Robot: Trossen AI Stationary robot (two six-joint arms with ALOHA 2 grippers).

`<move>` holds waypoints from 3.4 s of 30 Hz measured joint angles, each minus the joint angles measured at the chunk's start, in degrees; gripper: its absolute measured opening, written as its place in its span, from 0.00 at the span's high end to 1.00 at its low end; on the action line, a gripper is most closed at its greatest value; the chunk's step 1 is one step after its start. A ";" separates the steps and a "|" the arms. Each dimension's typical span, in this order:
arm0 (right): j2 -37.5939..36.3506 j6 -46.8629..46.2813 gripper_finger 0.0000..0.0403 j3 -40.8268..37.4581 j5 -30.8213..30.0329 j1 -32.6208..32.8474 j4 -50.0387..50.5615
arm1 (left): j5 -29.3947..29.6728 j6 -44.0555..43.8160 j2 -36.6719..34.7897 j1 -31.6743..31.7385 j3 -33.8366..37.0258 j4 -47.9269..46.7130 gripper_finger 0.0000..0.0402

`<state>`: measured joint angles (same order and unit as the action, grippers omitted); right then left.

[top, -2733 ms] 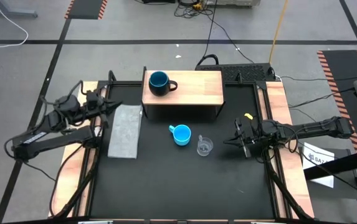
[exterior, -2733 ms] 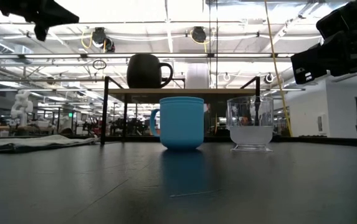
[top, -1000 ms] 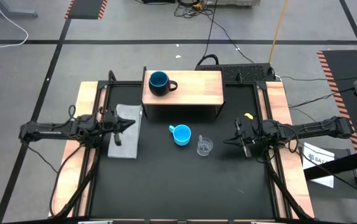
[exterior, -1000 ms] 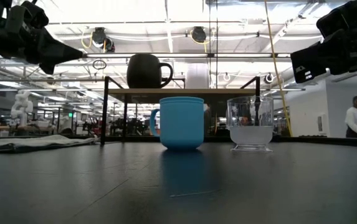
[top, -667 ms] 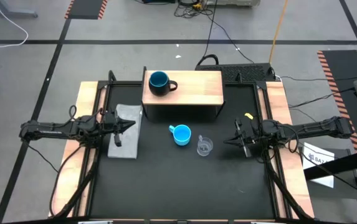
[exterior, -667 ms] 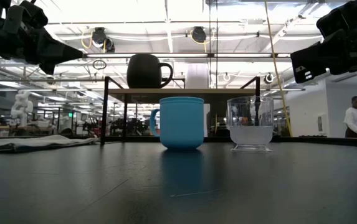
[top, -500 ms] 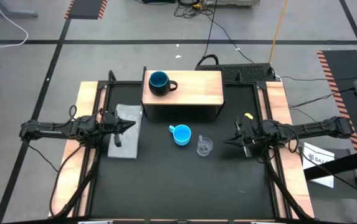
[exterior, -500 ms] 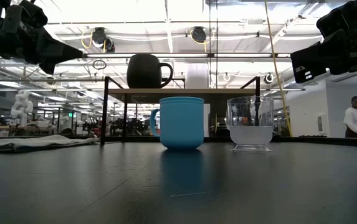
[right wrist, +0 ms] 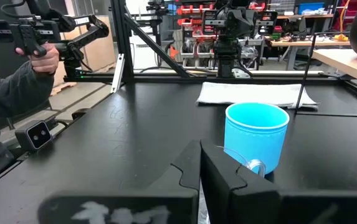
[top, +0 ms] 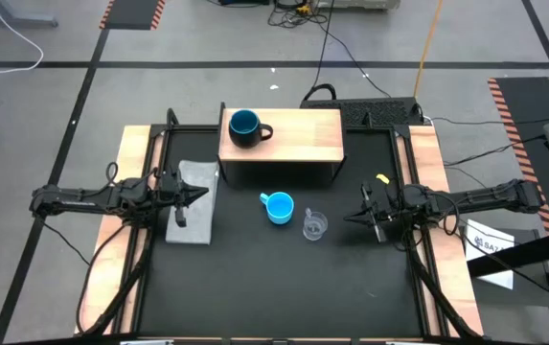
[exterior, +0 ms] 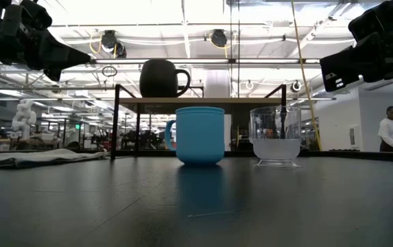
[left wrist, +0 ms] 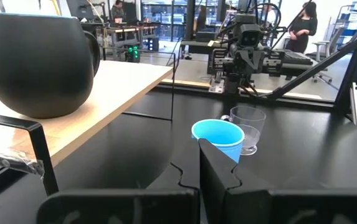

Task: Stack small to large cups/mugs on shelf
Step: Put the blue cup on the shelf

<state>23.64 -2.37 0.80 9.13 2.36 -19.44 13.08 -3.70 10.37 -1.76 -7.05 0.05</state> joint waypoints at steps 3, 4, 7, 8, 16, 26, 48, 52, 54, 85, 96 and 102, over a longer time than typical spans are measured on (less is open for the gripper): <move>0.02 0.00 1.00 0.01 0.01 -0.01 0.00 | -0.53 -0.03 0.00 0.00 0.00 -0.01 1.00; 0.00 0.00 1.00 0.01 0.01 0.00 0.01 | -0.96 -0.04 0.00 0.00 0.00 0.00 1.00; 0.00 0.00 1.00 0.02 0.02 0.01 0.02 | -2.91 -0.34 0.00 0.00 0.00 0.00 1.00; 0.00 0.01 1.00 0.00 -0.01 0.00 0.02 | -3.69 -0.48 0.00 0.00 0.00 0.03 1.00; 0.02 1.59 1.00 0.17 0.06 0.00 -3.12 | -4.13 -1.01 0.00 0.00 0.00 0.11 0.93; 2.96 3.95 1.00 3.92 -6.35 -1.25 -2.53 | -4.13 -1.05 0.00 0.00 0.00 0.20 0.86; 23.15 5.42 1.00 11.49 -4.43 -5.45 -18.61 | -4.13 -0.44 0.00 0.00 -0.02 0.24 0.86; 27.51 6.55 1.00 17.48 -4.32 -5.42 -17.13 | -4.13 -0.49 0.00 0.00 -0.02 0.20 0.86; 29.41 7.70 1.00 19.65 -4.33 -5.41 -17.11 | -4.13 -0.49 0.00 0.00 -0.02 0.20 0.86; 55.78 1.46 1.00 38.53 11.42 -16.17 -24.94 | -4.20 1.03 0.00 0.02 -0.02 0.11 0.86; 62.89 0.24 1.00 45.75 15.38 -16.19 -25.50 | -4.55 0.98 0.00 0.00 -0.02 -0.14 0.86; 65.67 0.26 1.00 48.68 15.65 -16.16 -25.52 | -5.33 0.85 0.00 0.02 -0.02 -0.31 0.86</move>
<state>89.31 -2.11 49.48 24.78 -13.80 -44.97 7.75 -2.85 10.37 -1.74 -7.07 -0.25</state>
